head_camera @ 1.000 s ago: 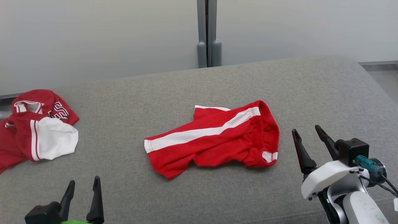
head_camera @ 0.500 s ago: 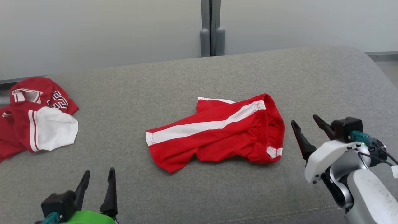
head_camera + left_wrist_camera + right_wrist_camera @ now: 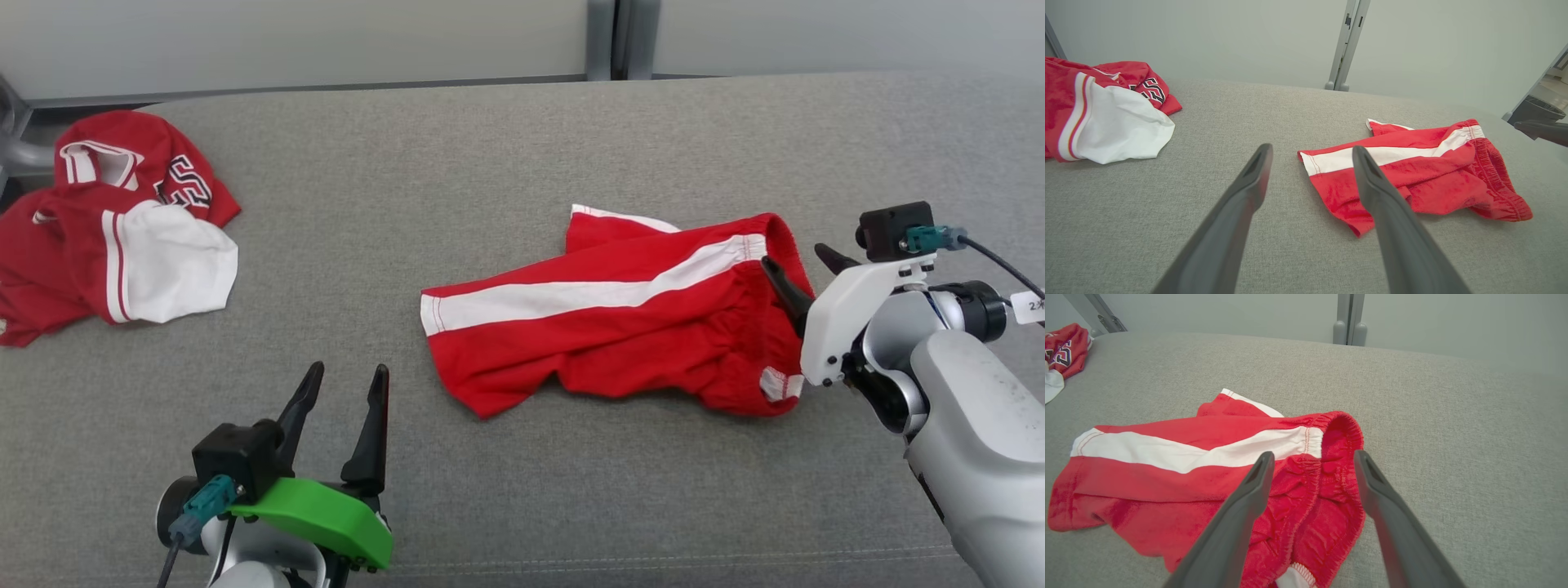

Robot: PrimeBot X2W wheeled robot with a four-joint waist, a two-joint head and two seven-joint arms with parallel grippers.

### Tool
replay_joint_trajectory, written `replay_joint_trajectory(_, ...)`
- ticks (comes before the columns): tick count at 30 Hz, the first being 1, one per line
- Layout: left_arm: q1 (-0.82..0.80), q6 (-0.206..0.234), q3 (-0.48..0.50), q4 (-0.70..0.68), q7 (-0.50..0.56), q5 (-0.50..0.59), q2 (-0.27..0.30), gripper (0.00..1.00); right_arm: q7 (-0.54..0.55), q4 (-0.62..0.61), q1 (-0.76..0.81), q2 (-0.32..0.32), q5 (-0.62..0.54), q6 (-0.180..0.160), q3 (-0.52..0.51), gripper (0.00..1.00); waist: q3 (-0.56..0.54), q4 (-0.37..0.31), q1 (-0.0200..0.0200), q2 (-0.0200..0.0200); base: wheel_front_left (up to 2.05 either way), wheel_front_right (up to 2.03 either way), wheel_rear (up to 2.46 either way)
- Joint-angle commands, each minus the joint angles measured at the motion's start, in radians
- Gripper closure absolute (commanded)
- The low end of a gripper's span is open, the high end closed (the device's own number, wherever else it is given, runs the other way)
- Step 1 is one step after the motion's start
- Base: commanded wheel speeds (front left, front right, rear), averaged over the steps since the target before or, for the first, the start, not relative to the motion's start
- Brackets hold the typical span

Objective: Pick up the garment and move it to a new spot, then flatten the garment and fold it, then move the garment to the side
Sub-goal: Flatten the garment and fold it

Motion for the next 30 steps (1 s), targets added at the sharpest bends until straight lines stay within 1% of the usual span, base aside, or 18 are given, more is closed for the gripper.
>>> replay_joint_trajectory(1, -0.023, -0.008, -0.004, 0.007, 0.002, 0.008, -0.007, 0.0, 0.002, 0.034, -0.025, -0.006, 0.02, 0.0, 0.008, 0.0, 0.043, 0.049, 0.0, 0.0, 0.0, 0.0, 0.0)
replay_joint_trajectory(8, -0.052, -0.023, -0.019, 0.03, -0.006, 0.016, -0.021, 0.0, -0.017, 0.205, -0.113, -0.006, 0.078, 0.0, 0.042, 0.0, 0.072, 0.104, 0.0, 0.0, 0.0, 0.0, 0.0)
replay_joint_trajectory(15, -0.066, -0.022, -0.024, 0.033, -0.008, 0.019, -0.024, 0.0, -0.058, 0.334, -0.181, -0.008, 0.123, 0.0, 0.075, 0.0, 0.089, 0.137, 0.0, 0.0, 0.0, 0.0, 0.0)
replay_joint_trajectory(18, -0.068, -0.022, -0.025, 0.033, -0.01, 0.018, -0.023, 0.0, -0.069, 0.364, -0.198, -0.007, 0.145, 0.0, 0.089, 0.0, 0.092, 0.142, 0.0, 0.0, 0.0, 0.0, 0.0)
replay_joint_trajectory(19, -0.069, -0.022, -0.025, 0.033, -0.01, 0.018, -0.023, 0.0, -0.076, 0.368, -0.206, -0.01, 0.148, 0.0, 0.097, 0.11, 0.093, 0.143, 0.0, 0.0, 0.0, 0.0, 0.0)
replay_joint_trajectory(20, -0.07, -0.022, -0.024, 0.034, -0.011, 0.017, -0.023, 0.0, -0.084, 0.372, -0.211, -0.013, 0.152, 0.0, 0.107, 0.37, 0.095, 0.142, 0.0, 0.0, 0.0, 0.0, 0.0)
replay_joint_trajectory(21, -0.07, -0.021, -0.024, 0.034, -0.012, 0.016, -0.022, 0.0, -0.094, 0.375, -0.216, -0.014, 0.156, 0.0, 0.117, 0.51, 0.095, 0.141, 0.0, 0.0, 0.0, 0.0, 0.0)
replay_joint_trajectory(22, -0.07, -0.021, -0.024, 0.034, -0.012, 0.016, -0.022, 0.0, -0.094, 0.375, -0.216, -0.014, 0.156, 0.0, 0.117, 0.51, 0.095, 0.141, 0.0, 0.0, 0.0, 0.0, 0.0)
replay_joint_trajectory(23, -0.07, -0.021, -0.023, 0.034, -0.013, 0.015, -0.021, 0.0, -0.101, 0.376, -0.221, -0.014, 0.16, 0.0, 0.126, 0.6, 0.096, 0.139, 0.0, 0.0, 0.0, 0.0, 0.0)
replay_joint_trajectory(26, -0.065, -0.019, -0.021, 0.036, -0.015, 0.01, -0.021, 0.0, -0.115, 0.376, -0.235, -0.013, 0.174, 0.0, 0.157, 0.77, 0.096, 0.128, 0.0, 0.0, 0.0, 0.0, 0.0)
replay_joint_trajectory(28, -0.062, -0.02, -0.023, 0.038, -0.017, 0.008, -0.023, 0.0, -0.12, 0.373, -0.242, -0.015, 0.183, 0.0, 0.18, 1.0, 0.094, 0.118, 0.0, 0.0, 0.0, 0.0, 0.0)
replay_joint_trajectory(30, -0.063, -0.027, -0.026, 0.041, -0.014, 0.001, -0.027, 0.0, -0.121, 0.367, -0.246, -0.019, 0.193, 0.0, 0.204, 1.0, 0.093, 0.107, 0.0, 0.0, 0.0, 0.0, 0.0)
